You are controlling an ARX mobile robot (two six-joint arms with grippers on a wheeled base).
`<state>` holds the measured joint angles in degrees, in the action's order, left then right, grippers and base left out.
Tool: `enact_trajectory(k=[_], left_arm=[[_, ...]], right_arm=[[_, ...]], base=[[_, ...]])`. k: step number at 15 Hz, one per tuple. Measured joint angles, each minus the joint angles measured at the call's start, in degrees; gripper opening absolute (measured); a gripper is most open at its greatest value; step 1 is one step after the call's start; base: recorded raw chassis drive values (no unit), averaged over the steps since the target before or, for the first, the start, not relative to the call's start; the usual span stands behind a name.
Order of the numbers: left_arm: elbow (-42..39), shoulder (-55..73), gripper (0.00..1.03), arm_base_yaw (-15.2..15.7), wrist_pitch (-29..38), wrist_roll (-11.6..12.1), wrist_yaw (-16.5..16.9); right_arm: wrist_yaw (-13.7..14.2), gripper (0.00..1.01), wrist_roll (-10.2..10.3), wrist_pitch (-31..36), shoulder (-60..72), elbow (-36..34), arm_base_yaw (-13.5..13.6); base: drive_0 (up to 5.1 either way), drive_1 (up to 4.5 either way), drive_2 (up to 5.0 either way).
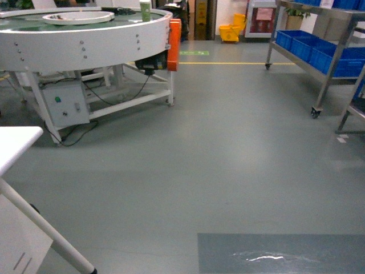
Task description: Pick red block from blue box to shelf
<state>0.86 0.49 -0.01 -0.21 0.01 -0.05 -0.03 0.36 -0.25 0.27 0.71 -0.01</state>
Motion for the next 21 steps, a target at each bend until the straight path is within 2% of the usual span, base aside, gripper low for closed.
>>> enact_trajectory(k=[7,21], left_arm=[[0.00,0.00,0.98,-0.13,-0.04,0.00,0.04],[0.00,0.00,0.98,-0.04,0.04,0.00,-0.02]], right_arm=[[0.02,0.29,0.00,-0.02,0.00,0.00,0.00],[0.02,0.29,0.00,0.09,0.00,0.00,0.00]], base=[[-0.9,-0.69,-1.1],[0.0,4.00,-4.0]])
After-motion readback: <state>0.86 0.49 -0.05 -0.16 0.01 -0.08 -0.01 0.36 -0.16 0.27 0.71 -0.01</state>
